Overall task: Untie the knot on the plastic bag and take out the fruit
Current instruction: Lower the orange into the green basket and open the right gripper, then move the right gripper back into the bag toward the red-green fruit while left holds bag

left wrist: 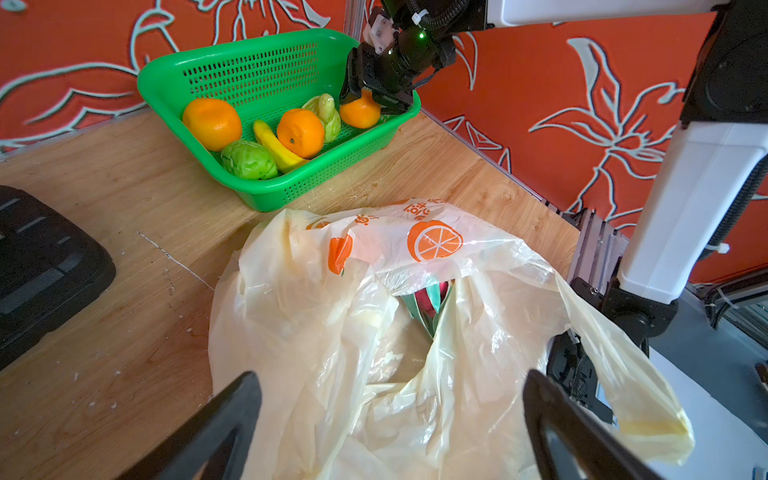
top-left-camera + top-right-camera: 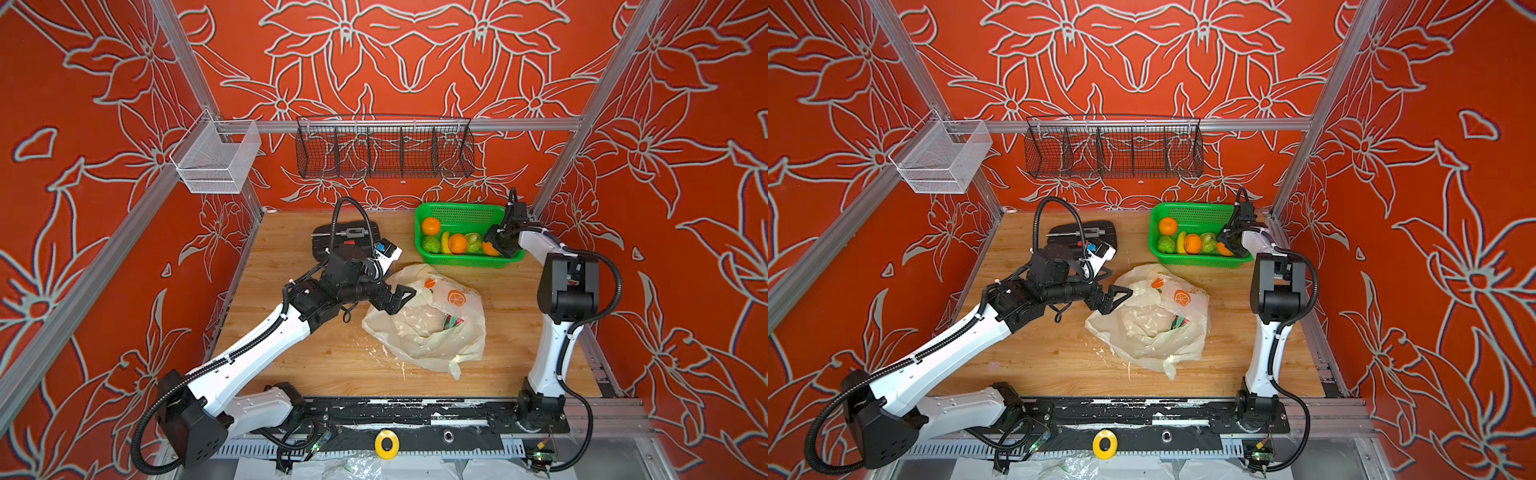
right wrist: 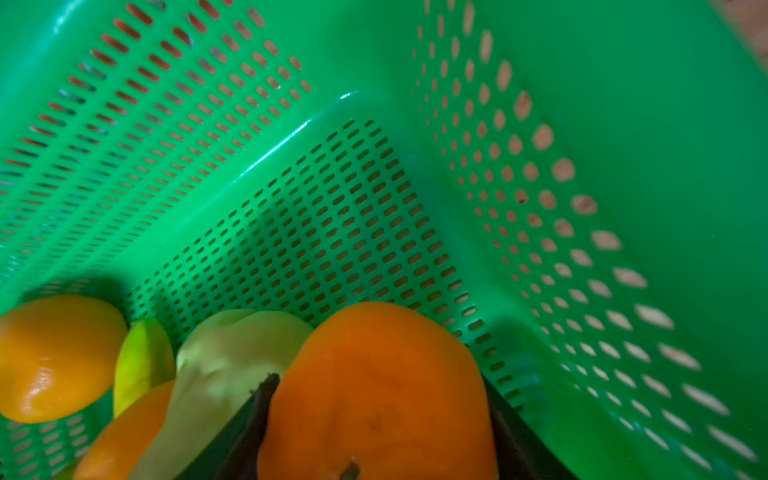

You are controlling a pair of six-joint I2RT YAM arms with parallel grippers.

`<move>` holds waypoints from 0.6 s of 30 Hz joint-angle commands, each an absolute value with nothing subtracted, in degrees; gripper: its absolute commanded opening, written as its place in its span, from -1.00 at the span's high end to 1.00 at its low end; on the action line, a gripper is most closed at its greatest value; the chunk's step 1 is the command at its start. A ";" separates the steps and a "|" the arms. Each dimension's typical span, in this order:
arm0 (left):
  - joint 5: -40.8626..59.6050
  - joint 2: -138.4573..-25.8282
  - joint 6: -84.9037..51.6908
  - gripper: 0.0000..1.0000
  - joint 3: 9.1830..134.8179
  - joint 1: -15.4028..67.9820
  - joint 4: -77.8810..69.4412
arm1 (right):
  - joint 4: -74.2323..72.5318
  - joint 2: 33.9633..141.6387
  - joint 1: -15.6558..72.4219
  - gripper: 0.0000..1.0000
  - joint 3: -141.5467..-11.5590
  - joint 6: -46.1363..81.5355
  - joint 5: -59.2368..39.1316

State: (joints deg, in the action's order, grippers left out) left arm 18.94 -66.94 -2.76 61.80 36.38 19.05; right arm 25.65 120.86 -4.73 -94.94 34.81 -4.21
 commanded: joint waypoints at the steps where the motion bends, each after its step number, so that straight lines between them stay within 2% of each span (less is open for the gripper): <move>1: 19.39 -67.24 -2.20 -0.95 61.96 36.50 19.52 | 28.84 120.76 -4.55 -0.48 -97.75 34.45 -4.28; 10: 18.32 -67.21 -3.24 -0.95 62.27 36.54 19.89 | 29.21 109.93 -4.00 -0.62 -94.86 33.61 -2.48; 18: 15.72 -69.36 -3.87 -0.94 63.93 36.44 22.33 | 24.64 89.62 0.15 -0.62 -82.79 33.21 -5.06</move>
